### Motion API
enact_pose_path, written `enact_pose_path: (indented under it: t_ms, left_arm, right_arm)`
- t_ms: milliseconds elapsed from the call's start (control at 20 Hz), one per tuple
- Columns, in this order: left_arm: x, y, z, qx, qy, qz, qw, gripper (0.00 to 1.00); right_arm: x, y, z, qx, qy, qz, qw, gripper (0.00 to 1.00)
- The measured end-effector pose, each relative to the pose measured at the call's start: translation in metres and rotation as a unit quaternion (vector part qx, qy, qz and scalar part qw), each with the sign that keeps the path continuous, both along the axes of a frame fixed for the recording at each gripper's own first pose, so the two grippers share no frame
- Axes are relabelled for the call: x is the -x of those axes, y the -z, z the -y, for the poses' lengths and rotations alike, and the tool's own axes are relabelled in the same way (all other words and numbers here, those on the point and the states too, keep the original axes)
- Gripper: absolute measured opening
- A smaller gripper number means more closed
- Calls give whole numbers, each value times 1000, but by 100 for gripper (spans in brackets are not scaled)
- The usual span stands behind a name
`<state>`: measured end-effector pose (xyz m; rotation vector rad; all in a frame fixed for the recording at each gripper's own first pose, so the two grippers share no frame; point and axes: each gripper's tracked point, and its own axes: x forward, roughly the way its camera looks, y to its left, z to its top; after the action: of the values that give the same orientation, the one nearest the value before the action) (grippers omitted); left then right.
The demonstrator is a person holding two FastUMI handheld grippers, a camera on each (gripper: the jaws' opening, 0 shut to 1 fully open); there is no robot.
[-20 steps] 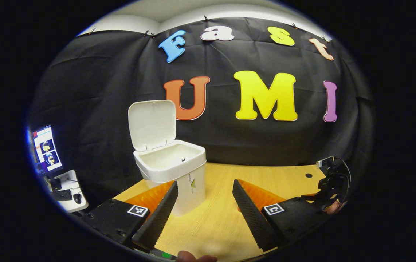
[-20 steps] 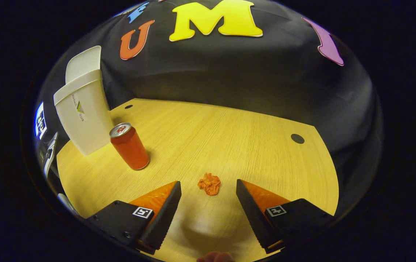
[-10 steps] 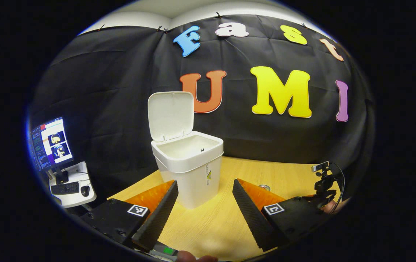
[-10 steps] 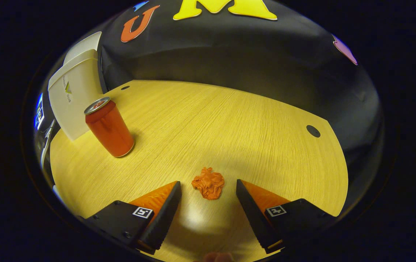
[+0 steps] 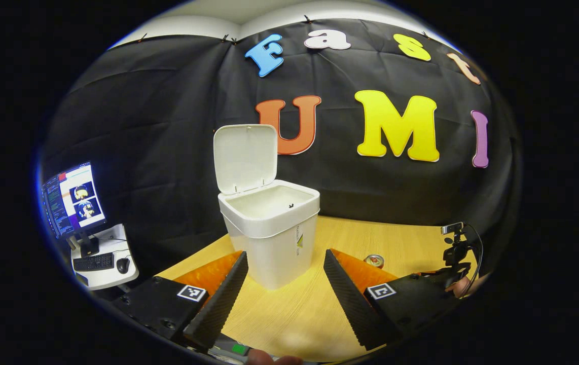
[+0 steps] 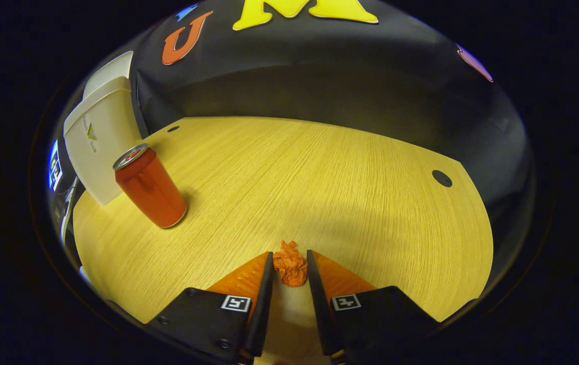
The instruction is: Press the lid of the desktop garbage bin to open it, pick up the crumpled paper on the desktop and throw it into the bin, then pick up the pop can on the desktop and drop it into the bin, and finally close the garbage bin lid.
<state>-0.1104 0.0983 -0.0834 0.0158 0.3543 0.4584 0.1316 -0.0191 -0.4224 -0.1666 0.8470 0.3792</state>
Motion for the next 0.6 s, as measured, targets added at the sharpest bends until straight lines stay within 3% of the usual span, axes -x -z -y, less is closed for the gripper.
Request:
enact_pose_path:
  t_ms: [50, 150, 200, 250, 400, 600]
  left_arm:
    - [0, 0, -1, -1, 2, 0, 1000, 99]
    - [1, 0, -1, -2, 5, 0, 1000, 99]
    - [3, 1, -1, -3, 7, -2, 1000, 99]
    - [3, 1, -2, -3, 8, -2, 1000, 99]
    - [4, 1, -3, -1, 14, 0, 1000, 99]
    - [2, 9, -1, 8, 26, -1, 1000, 99]
  right_arm:
    - [-3, -1, 5, 16, 7, 6, 1000, 44]
    - [1, -1, 5, 21, 11, 1, 1000, 18]
    - [1, -3, 5, 20, 11, 0, 1000, 18]
    - [6, -5, 1, 11, 8, -7, 1000, 4]
    - [21, -16, -7, 0, 5, -19, 1000, 6]
    - [37, -66, -23, -46, 5, -3, 999, 6]
